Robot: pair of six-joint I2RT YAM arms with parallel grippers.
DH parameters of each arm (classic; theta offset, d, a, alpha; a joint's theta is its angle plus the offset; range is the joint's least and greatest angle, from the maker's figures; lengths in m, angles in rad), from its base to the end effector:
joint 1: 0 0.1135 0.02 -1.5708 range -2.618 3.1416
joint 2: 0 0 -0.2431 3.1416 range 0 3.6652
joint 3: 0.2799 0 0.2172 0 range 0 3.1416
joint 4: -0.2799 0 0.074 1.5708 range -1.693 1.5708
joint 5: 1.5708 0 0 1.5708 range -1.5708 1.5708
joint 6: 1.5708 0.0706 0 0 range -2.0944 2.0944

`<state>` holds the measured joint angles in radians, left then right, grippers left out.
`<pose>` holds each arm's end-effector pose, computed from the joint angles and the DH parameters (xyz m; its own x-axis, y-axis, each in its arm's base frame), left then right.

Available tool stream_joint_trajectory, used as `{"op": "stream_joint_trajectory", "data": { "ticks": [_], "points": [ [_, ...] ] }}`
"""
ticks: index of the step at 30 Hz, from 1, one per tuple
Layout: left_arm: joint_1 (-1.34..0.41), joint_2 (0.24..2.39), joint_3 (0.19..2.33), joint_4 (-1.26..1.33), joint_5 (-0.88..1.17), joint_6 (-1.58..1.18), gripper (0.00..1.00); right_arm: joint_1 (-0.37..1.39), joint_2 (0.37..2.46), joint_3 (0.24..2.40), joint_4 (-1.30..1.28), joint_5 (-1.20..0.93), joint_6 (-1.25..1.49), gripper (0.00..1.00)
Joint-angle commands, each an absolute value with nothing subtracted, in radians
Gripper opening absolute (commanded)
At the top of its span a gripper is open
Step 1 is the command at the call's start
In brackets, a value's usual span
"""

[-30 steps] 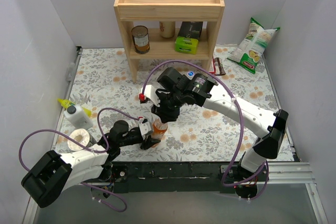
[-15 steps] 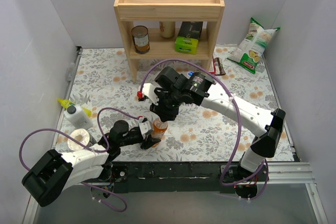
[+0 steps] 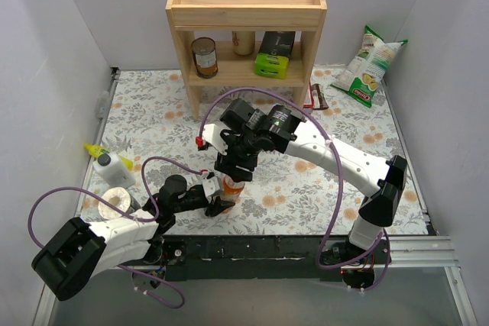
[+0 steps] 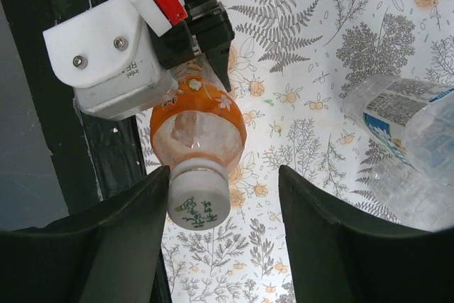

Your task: Screw on the bottle caps

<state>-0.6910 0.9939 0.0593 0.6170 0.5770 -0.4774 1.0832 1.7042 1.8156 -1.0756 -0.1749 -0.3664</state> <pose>0.1189 -0.1484 0.1434 -0.6426 0.0318 -0.7655 0.7185 0.3717 -0.5878 0.1461 0.3017 0.3194 -0.0311 -0.8116 -0.5835 -0.9935 0.0889 -0.0708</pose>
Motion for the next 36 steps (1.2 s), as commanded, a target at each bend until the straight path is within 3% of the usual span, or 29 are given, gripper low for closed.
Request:
{"op": "stream_joint_trajectory", "data": {
  "ticks": [1, 4, 5, 11, 18, 36],
  "points": [
    [-0.699, 0.983, 0.087, 0.696, 0.635, -0.446, 0.00, 1.085, 1.720, 1.868, -1.080, -0.137, -0.382, 0.70],
    [-0.699, 0.985, 0.087, 0.698, 0.632, -0.448, 0.00, 1.083, 1.718, 1.879, -1.094, -0.159, -0.387, 0.77],
    [-0.699, 0.985, 0.084, 0.701, 0.632, -0.449, 0.00, 1.085, 1.717, 1.885, -1.113, -0.202, -0.394, 0.90],
    [-0.699, 0.983, 0.081, 0.715, 0.640, -0.465, 0.00, 1.042, 1.649, 1.893, -1.123, -0.394, -0.478, 0.91],
    [-0.696, 0.985, 0.086, 0.715, 0.655, -0.471, 0.00, 1.006, 1.448, 1.666, -0.988, -0.482, -0.647, 0.91],
    [-0.693, 1.000, 0.107, 0.696, 0.673, -0.523, 0.00, 1.043, 1.549, 1.721, -1.005, -0.520, -0.819, 0.92]
  ]
}}
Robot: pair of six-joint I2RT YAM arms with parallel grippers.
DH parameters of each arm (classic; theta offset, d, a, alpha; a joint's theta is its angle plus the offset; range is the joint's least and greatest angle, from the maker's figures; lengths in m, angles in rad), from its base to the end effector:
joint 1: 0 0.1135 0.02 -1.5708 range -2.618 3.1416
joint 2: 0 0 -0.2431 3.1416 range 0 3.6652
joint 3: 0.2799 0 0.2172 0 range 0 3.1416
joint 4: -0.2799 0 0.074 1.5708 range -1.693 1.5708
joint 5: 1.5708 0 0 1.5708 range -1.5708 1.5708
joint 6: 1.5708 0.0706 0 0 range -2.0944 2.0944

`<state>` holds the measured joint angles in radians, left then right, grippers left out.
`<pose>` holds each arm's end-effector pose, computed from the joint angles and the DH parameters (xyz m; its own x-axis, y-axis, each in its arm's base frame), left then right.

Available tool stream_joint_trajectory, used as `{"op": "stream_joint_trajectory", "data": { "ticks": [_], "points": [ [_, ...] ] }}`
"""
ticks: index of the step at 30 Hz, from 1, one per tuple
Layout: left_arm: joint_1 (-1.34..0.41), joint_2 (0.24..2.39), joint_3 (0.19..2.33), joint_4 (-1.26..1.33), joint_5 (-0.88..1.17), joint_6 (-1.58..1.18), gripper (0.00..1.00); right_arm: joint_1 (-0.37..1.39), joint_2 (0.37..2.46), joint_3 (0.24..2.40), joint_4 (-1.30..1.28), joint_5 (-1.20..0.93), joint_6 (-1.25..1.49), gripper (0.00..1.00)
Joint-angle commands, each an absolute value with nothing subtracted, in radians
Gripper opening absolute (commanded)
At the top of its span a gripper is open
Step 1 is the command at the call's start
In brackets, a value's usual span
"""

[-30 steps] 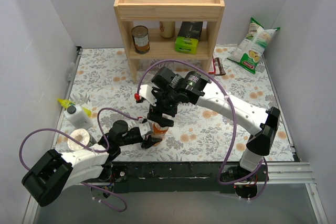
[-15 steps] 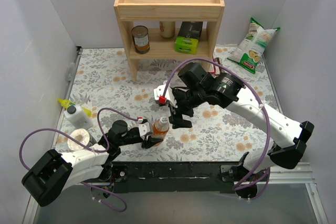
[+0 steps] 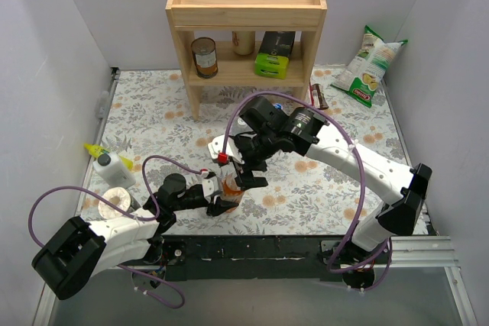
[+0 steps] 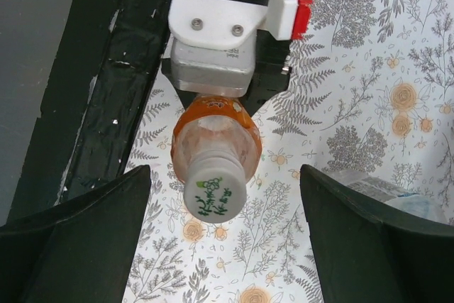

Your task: Screw on the bottle caps

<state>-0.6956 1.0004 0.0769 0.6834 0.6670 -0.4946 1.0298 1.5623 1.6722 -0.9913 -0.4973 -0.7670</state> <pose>0.1165 -0.1542 0.1570 -0.6186 0.0306 -0.7851 0.7625 0.2643 -0.5905 0.1284 0.2791 0.3341 0.3451 -0.6098 -0.7134 -0.9307 -0.3204 -0.1764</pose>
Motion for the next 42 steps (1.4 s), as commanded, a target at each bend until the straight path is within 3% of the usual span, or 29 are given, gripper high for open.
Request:
{"op": "stream_joint_trajectory", "data": {
  "ticks": [1, 37, 42],
  "points": [
    [-0.692, 1.003, 0.107, 0.699, 0.664, -0.535, 0.00, 1.045, 1.548, 1.721, -1.008, -0.514, -0.828, 0.92],
    [-0.655, 1.003, 0.101, 0.750, 0.617, -0.630, 0.00, 1.097, 1.433, 1.566, -1.115, -0.364, -0.851, 0.90],
    [-0.652, 0.999, 0.098, 0.752, 0.614, -0.629, 0.00, 1.094, 1.433, 1.554, -1.124, -0.308, -0.758, 0.89]
  ]
}}
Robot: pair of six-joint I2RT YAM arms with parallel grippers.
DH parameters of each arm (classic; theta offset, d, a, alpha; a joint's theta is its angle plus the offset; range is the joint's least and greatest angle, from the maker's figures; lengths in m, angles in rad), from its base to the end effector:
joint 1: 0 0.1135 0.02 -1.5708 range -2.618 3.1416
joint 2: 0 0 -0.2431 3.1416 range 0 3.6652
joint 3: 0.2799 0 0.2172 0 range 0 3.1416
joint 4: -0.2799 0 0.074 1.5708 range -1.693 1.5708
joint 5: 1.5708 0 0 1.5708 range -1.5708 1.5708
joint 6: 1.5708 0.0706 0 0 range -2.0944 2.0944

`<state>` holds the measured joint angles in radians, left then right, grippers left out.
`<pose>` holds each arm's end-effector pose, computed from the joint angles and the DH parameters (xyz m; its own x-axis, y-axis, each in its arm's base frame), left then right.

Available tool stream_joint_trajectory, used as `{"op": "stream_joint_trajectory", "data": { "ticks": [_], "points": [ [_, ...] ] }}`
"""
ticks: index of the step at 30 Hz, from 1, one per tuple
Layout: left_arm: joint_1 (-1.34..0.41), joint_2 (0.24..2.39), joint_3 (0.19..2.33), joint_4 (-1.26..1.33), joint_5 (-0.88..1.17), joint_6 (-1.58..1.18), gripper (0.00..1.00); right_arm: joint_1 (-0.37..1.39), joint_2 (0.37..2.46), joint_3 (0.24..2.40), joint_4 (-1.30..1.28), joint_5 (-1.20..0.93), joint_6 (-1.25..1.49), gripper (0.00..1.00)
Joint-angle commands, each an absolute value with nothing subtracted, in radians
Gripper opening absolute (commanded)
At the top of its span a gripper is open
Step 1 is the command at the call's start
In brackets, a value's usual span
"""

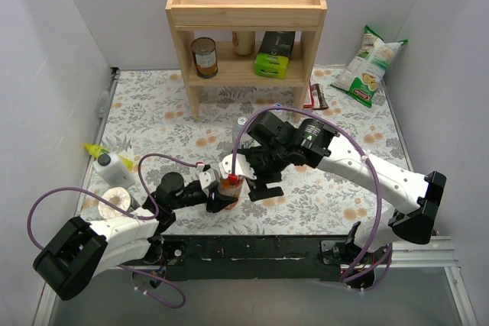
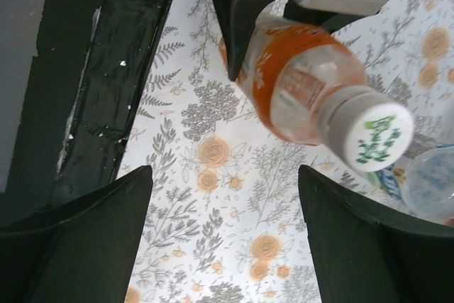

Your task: Screw on the bottle caps

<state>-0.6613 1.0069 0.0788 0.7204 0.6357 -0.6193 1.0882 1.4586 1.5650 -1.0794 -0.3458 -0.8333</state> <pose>0.1252 -0.1505 0.1609 -0.6855 -0.0584 -0.7257 0.6813 0.3001 -0.6677 0.1055 0.2529 0.3208 0.4244 -0.6904 -0.5858 -0.9038 -0.3619 -0.2282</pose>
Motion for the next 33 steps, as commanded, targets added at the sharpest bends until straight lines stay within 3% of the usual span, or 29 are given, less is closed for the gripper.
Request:
{"op": "stream_joint_trajectory", "data": {
  "ticks": [1, 6, 10, 13, 20, 33],
  "points": [
    [-0.652, 0.999, 0.101, 0.746, 0.621, -0.620, 0.00, 1.088, 1.430, 1.558, -1.120, -0.286, -0.738, 0.87],
    [-0.657, 1.008, 0.109, 0.686, 0.760, -0.532, 0.00, 0.945, 1.480, 1.719, -1.103, -0.337, -0.733, 0.80],
    [-0.660, 1.011, 0.127, 0.606, 0.808, -0.462, 0.00, 0.946, 1.545, 1.854, -1.186, -0.425, -0.929, 0.66],
    [-0.660, 1.012, 0.156, 0.527, 0.825, -0.420, 0.00, 0.986, 1.549, 1.847, -1.238, -0.416, -1.078, 0.62],
    [-0.660, 1.005, 0.163, 0.499, 0.824, -0.391, 0.00, 1.055, 1.548, 1.809, -1.308, -0.440, -1.268, 0.62],
    [-0.663, 1.009, 0.172, 0.486, 0.828, -0.365, 0.00, 1.086, 1.592, 1.821, -1.310, -0.494, -1.305, 0.61]
  ]
}}
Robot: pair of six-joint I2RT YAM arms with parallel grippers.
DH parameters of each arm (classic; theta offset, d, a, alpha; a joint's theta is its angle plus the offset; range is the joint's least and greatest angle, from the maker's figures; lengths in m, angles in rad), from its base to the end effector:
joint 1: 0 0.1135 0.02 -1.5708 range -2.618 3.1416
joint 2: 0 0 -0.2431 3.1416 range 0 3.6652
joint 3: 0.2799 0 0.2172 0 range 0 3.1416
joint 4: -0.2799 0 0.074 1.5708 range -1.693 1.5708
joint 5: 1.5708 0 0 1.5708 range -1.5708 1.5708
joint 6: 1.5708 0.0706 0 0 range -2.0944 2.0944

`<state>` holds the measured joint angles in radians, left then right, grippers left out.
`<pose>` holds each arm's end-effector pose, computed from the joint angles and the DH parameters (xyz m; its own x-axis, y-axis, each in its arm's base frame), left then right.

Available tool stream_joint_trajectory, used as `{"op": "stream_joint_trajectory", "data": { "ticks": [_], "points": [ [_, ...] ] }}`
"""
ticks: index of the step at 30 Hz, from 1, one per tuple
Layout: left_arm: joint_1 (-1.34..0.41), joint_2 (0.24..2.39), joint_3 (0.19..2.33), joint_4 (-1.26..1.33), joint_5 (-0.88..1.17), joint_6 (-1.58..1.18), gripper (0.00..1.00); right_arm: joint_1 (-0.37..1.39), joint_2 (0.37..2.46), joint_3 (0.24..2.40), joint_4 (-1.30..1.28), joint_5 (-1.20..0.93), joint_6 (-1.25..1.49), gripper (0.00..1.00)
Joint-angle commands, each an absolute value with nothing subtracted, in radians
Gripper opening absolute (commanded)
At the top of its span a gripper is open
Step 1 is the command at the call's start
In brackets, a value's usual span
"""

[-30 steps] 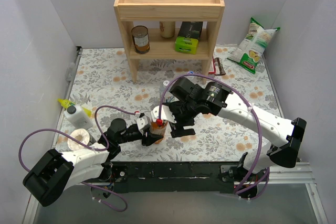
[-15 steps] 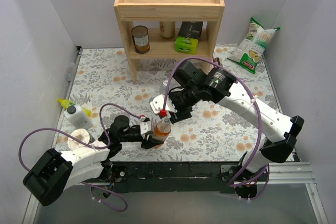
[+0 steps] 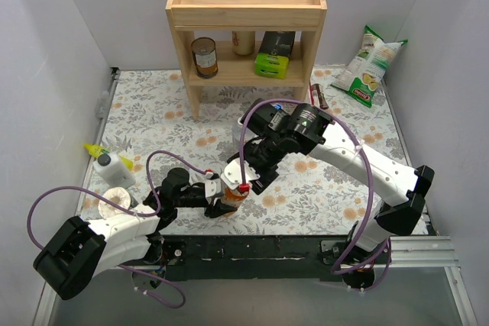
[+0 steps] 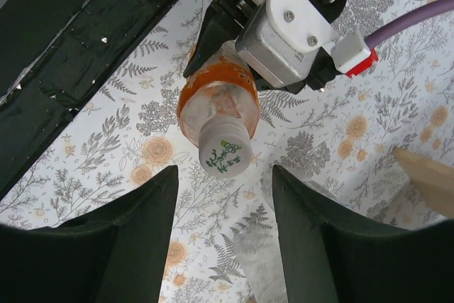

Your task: Screw on the bottle caps

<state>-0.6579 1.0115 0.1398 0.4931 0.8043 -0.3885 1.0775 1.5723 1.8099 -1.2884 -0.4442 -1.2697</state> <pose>0.1157 -0.1537 0.1529 -0.6319 0.1563 -0.7591 0.7719 0.2148 -0.5984 0.1047 0.2588 0.3445 0.7342 -0.4554 -0.5035 -0.6583 -0.6589 -0.3639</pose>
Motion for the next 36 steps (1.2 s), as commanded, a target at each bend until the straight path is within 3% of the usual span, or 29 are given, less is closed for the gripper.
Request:
{"op": "stream_joint_trajectory", "data": {
  "ticks": [1, 15, 26, 32, 36],
  "points": [
    [-0.663, 1.009, 0.172, 0.485, 0.828, -0.362, 0.00, 1.086, 1.594, 1.821, -1.310, -0.498, -1.313, 0.61],
    [-0.667, 1.005, 0.170, 0.489, 0.821, -0.354, 0.00, 1.088, 1.612, 1.812, -1.310, -0.540, -1.353, 0.46],
    [-0.667, 1.002, 0.189, 0.491, 0.796, -0.316, 0.00, 1.088, 1.621, 1.801, -1.310, -0.548, -1.332, 0.42],
    [-0.667, 1.003, 0.212, 0.469, 0.743, -0.345, 0.00, 1.088, 1.641, 1.815, -1.310, -0.520, -1.246, 0.27],
    [-0.666, 0.979, 0.206, 0.564, 0.565, -0.477, 0.00, 1.078, 1.684, 1.830, -1.305, -0.492, -1.083, 0.21]
  ]
}}
